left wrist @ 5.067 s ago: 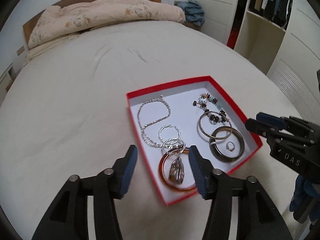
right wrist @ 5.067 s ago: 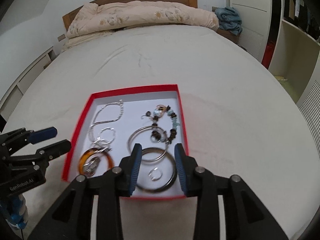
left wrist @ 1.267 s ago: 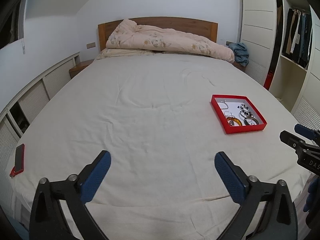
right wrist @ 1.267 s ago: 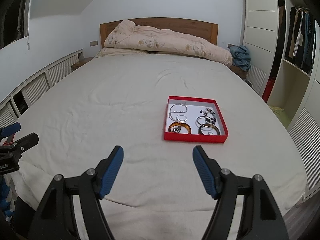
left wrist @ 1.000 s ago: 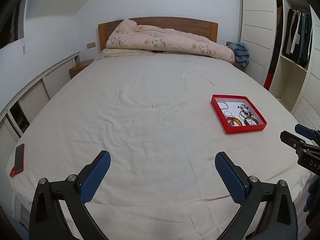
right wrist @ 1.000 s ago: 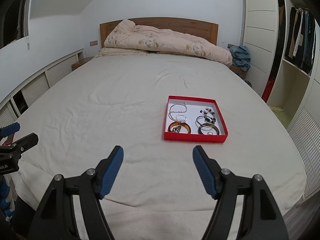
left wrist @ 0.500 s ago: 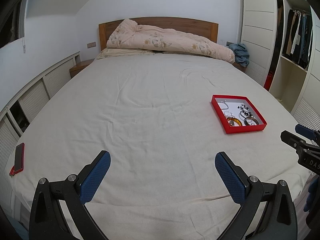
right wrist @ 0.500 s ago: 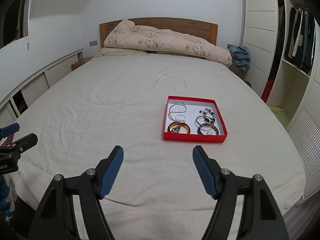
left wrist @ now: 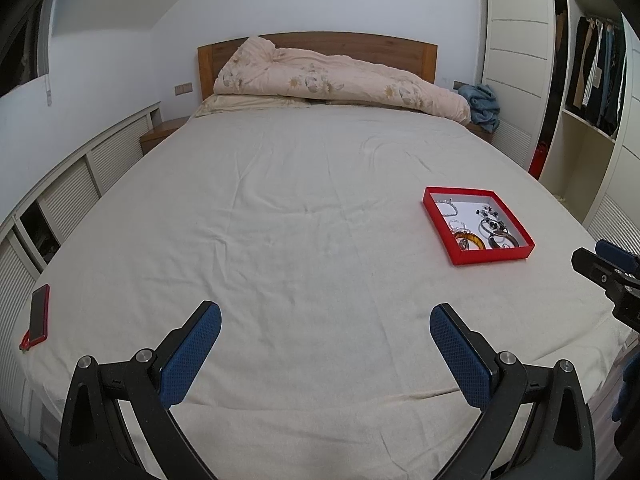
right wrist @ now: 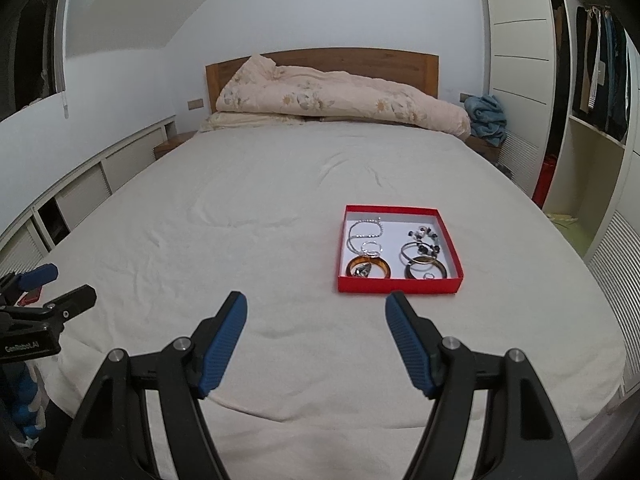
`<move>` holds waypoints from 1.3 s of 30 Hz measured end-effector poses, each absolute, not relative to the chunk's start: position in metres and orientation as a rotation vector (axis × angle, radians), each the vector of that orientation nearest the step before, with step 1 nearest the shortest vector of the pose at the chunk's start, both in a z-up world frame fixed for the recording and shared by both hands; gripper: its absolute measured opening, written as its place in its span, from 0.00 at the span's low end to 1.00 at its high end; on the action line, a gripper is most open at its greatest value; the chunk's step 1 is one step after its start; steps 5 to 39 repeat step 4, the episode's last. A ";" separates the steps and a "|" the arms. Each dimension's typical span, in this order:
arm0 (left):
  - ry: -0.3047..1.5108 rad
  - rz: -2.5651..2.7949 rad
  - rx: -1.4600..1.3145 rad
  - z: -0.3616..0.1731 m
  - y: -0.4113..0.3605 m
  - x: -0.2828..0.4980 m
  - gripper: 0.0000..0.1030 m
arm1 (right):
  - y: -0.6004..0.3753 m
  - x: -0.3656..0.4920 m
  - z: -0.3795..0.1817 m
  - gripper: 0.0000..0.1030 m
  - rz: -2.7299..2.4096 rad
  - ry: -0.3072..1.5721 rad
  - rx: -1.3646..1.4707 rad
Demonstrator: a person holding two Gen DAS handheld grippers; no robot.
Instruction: Organize jewelry
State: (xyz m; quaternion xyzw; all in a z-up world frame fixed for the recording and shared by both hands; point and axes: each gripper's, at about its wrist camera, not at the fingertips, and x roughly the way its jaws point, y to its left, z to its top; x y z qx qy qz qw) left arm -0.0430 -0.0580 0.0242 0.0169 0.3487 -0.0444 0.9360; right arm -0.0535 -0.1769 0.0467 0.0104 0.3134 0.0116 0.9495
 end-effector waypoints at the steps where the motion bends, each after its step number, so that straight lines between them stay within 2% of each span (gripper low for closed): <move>1: 0.714 -0.091 0.034 0.024 -0.058 -0.043 0.99 | -0.176 -0.053 0.047 0.68 0.025 0.638 0.021; 39: 0.715 -0.091 0.029 0.023 -0.057 -0.042 0.99 | -0.175 -0.051 0.045 0.68 0.022 0.646 0.016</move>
